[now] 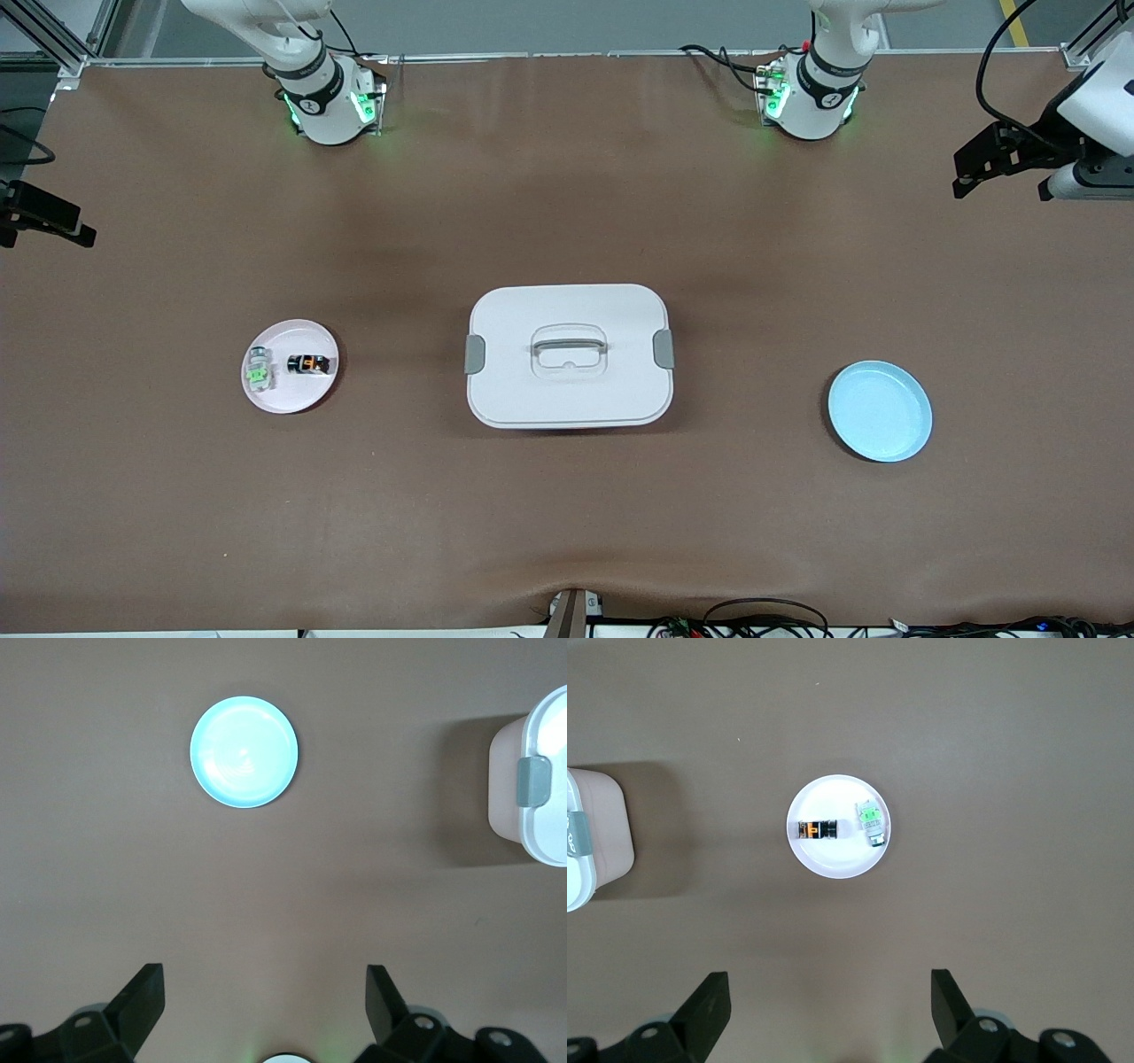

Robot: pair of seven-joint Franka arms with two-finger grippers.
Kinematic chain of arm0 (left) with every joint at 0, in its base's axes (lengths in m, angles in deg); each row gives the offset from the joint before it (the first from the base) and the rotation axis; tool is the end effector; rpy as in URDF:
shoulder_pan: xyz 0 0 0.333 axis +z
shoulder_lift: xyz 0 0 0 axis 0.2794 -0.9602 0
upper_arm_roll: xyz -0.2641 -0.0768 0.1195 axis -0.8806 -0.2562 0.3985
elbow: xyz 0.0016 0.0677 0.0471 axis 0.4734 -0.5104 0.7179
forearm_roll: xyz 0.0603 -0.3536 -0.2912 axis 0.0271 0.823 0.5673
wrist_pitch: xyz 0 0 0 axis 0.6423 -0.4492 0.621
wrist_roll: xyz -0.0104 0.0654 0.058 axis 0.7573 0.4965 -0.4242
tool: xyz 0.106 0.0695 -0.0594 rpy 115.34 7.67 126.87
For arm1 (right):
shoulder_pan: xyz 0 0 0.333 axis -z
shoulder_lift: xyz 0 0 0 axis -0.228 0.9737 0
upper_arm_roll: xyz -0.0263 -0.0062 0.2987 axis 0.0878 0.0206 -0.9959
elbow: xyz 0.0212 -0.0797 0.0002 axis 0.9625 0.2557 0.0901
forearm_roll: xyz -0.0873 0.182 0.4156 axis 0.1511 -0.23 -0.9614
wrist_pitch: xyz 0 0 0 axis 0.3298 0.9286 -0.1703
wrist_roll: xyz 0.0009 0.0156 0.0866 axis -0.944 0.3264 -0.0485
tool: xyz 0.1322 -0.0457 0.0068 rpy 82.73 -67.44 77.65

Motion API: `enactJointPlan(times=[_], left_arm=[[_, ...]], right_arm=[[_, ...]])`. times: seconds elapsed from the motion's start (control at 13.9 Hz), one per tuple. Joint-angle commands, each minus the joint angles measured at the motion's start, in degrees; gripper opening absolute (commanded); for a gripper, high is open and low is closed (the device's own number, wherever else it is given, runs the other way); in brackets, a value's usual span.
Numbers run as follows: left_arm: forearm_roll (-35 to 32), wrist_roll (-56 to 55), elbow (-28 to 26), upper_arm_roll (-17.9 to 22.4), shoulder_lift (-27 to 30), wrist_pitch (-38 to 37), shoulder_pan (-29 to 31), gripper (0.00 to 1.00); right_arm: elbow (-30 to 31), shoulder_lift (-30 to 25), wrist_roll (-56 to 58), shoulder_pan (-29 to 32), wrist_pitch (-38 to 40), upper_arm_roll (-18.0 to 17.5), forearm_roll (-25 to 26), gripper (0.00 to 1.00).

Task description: Transfer orange switch to right arm and place

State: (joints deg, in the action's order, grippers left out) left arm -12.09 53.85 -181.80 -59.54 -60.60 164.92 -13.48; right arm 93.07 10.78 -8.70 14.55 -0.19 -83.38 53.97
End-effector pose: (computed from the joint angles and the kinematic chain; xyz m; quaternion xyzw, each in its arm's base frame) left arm 0.5838 -0.0565 0.6093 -0.9994 0.0338 0.0051 0.0108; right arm 0.6312 -0.0580 0.6108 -0.9991 0.0169 0.0267 0.0275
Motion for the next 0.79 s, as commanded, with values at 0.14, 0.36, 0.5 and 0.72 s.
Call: enactJointPlan(times=[0.14, 0.36, 0.5, 0.72], left_arm=[[0.11, 0.89, -1.48, -0.41, 0.59, 2.10, 0.25, 1.00], [0.82, 0.80, -1.13, -0.58, 0.59, 2.54, 0.24, 1.00], [0.82, 0.89, -1.04, -0.58, 0.50, 2.54, 0.33, 1.00], [0.82, 0.98, -0.95, -0.49, 0.42, 2.46, 0.33, 1.00]], right_arm=[[6.20, -4.64, 0.52, -0.49, -2.54, 0.53, -0.75, 1.00], [6.20, -4.64, 0.52, -0.84, -2.54, 0.61, -0.67, 1.00], [6.20, -4.55, 0.52, -0.84, -2.63, 0.61, -0.67, 1.00], [6.20, -4.55, 0.52, -0.75, -2.80, 0.61, -0.67, 1.00]])
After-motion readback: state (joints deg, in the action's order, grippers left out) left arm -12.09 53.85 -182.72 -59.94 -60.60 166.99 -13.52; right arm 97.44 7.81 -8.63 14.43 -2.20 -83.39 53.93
